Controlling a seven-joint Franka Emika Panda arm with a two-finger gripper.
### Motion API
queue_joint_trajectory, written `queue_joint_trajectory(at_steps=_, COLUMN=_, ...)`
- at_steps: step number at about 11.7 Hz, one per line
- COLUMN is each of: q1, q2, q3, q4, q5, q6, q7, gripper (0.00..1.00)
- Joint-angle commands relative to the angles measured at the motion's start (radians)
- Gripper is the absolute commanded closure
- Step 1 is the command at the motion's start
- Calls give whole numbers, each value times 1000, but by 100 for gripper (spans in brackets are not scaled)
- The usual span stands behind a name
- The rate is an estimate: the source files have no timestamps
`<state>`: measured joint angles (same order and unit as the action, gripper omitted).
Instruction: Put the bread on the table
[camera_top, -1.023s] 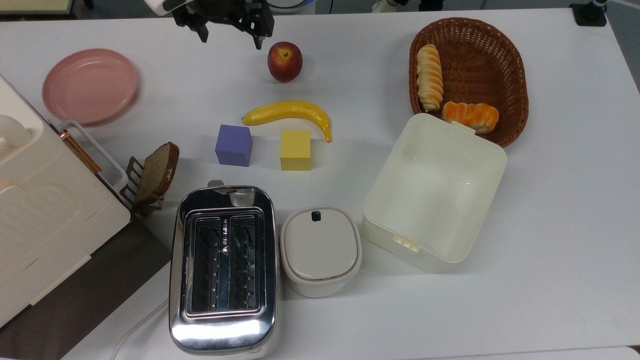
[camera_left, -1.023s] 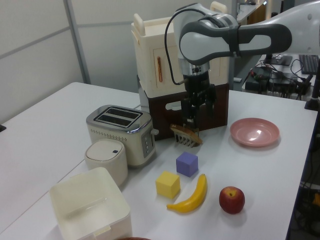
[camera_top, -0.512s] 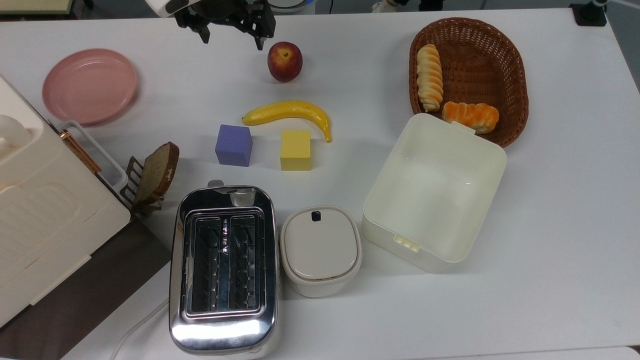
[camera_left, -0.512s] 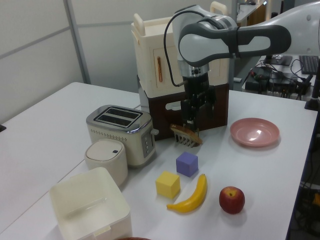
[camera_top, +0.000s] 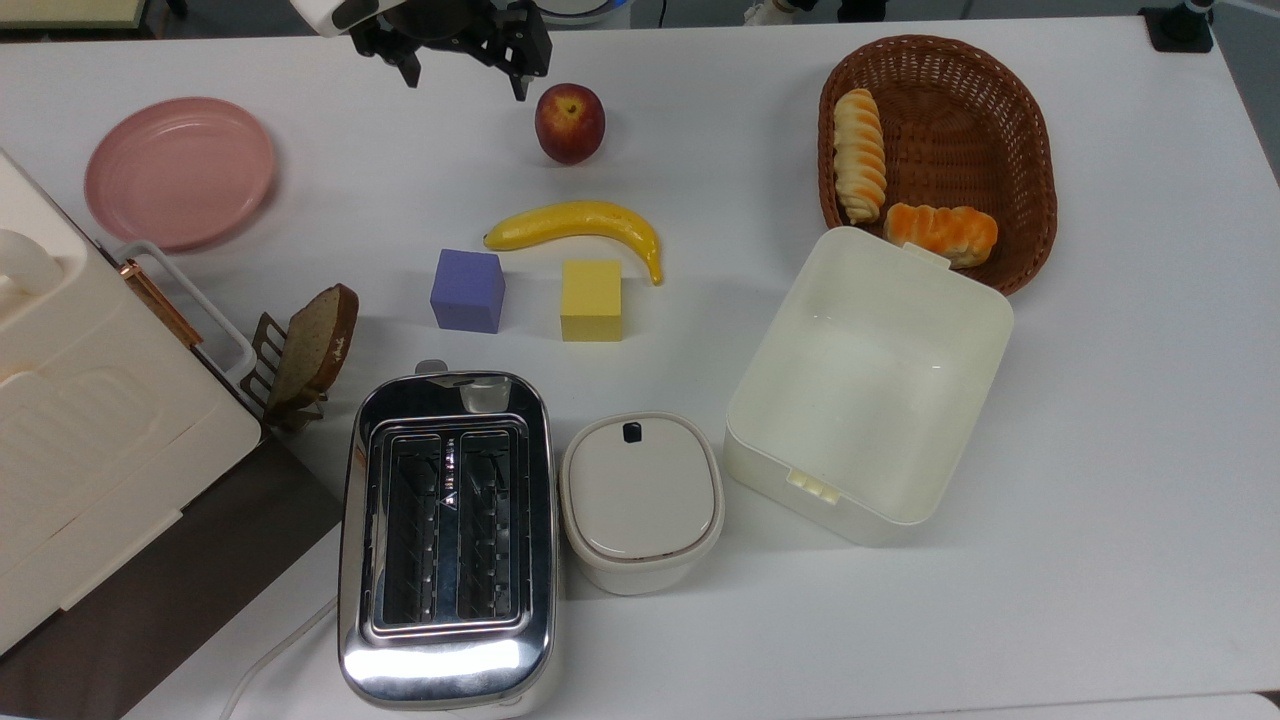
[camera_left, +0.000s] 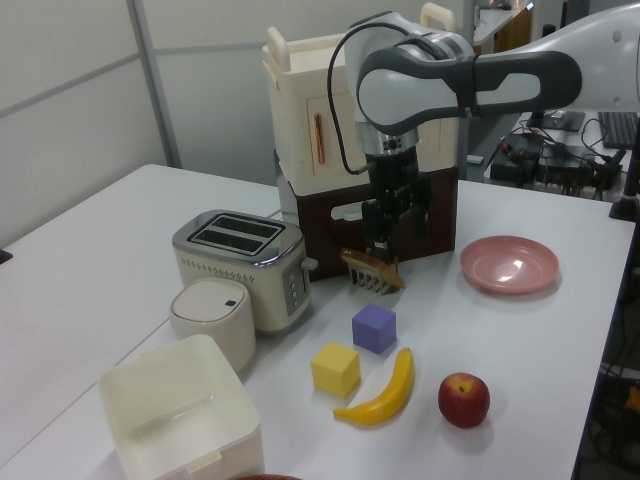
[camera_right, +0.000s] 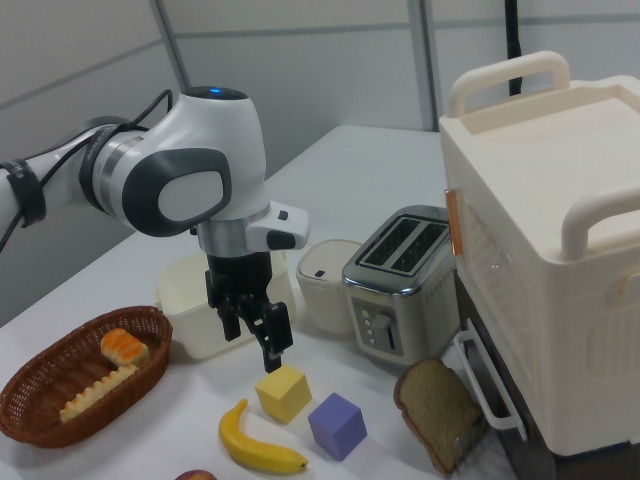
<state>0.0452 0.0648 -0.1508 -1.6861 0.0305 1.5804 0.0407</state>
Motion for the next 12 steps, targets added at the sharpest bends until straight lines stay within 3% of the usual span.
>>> queue_joint_trajectory(at_steps=1, q1=10, q2=-17, q3=-3, q4=-21, q5=9, q6=0, q7=-21, gripper=0)
queue_joint_trajectory(at_steps=6, q1=42, q2=-19, q3=2, q4=-17, q5=11, q6=0, q7=-13, gripper=0)
queue_joint_trajectory(at_steps=8, q1=103, q2=-22, q3=19, q4=-17, q5=14, q6=-4, q7=-6, gripper=0)
queue_joint_trajectory(at_steps=12, q1=316, q2=0, q3=17, q4=-24, q5=5, q6=26, q7=119, gripper=0)
